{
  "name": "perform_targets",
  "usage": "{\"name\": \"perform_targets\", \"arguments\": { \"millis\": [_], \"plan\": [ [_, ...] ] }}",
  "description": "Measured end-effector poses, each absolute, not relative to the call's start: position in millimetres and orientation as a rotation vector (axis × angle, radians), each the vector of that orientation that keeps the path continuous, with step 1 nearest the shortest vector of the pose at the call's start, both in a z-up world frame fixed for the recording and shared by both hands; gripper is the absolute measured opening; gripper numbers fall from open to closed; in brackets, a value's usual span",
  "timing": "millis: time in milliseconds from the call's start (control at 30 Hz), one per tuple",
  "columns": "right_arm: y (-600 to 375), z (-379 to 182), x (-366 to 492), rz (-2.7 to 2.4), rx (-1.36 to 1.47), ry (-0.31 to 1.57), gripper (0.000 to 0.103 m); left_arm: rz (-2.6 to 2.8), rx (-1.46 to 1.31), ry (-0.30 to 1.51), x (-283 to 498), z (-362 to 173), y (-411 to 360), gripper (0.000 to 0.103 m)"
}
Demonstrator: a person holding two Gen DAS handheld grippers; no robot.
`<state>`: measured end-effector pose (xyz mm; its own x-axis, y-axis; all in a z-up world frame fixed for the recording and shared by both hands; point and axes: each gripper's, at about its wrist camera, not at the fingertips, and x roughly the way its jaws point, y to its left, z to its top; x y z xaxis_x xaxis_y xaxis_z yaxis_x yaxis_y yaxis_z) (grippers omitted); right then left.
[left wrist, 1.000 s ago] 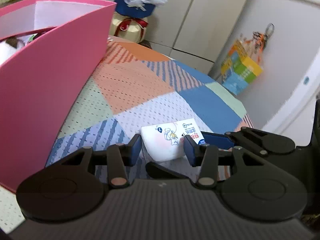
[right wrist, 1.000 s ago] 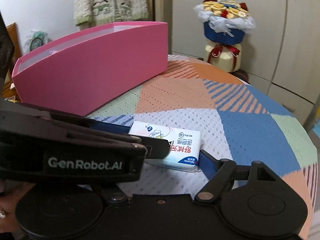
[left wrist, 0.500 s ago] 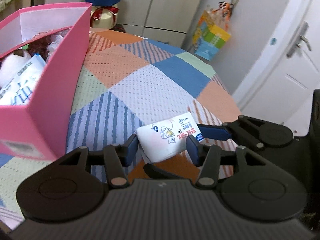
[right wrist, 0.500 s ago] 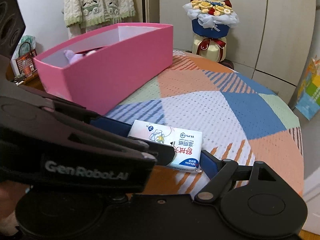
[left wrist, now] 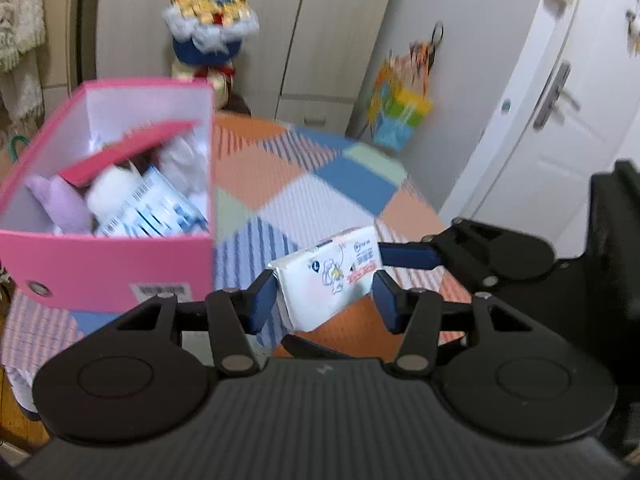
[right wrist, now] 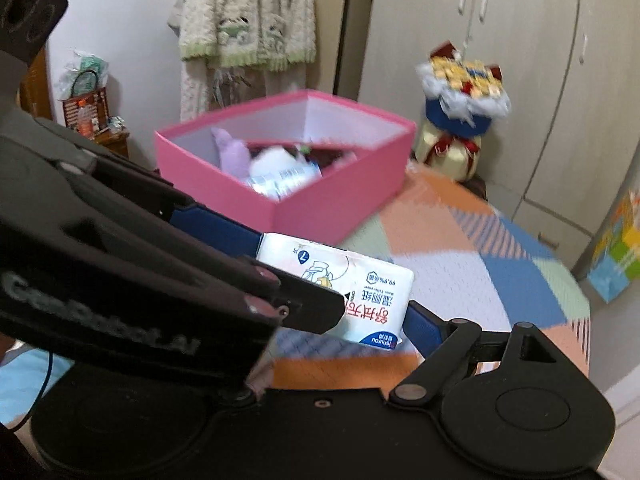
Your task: Organize soft objects
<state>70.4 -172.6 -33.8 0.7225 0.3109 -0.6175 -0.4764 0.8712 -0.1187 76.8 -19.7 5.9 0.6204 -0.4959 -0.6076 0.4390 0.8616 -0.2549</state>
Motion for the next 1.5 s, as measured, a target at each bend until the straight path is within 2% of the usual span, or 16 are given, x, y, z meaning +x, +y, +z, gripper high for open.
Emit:
{"name": "perform_targets", "arguments": {
  "millis": [300, 567, 833, 1100, 1200, 1267, 1500],
  "plan": [
    [-137, 0, 99, 0.490, -0.222, 0.504, 0.089, -0.476, -0.076, 0.551, 79, 48, 21, 0.052],
    [-107, 7, 160, 0.538, -0.231, 0.481, 0.089, -0.418, -0.078, 0.510, 128, 61, 43, 0.052],
    [-98, -7, 233, 0.614, -0.147, 0.551, 0.085, -0.302, -0.057, 0.534, 195, 50, 45, 0.052],
    [-103, -33, 286, 0.685, -0.018, 0.664, 0.084, -0.252, -0.220, 0.572, 245, 22, 70, 0.052],
    [-96, -39, 292, 0.629, -0.079, 0.656, 0.082, -0.220, -0.254, 0.590, 256, 9, 72, 0.051],
    [-96, -41, 296, 0.607, -0.108, 0.653, 0.077, -0.161, -0.219, 0.563, 258, 4, 71, 0.051],
    [-128, -39, 273, 0.613, -0.051, 0.607, 0.077, -0.130, -0.160, 0.548, 249, 6, 79, 0.052]
  ]
}}
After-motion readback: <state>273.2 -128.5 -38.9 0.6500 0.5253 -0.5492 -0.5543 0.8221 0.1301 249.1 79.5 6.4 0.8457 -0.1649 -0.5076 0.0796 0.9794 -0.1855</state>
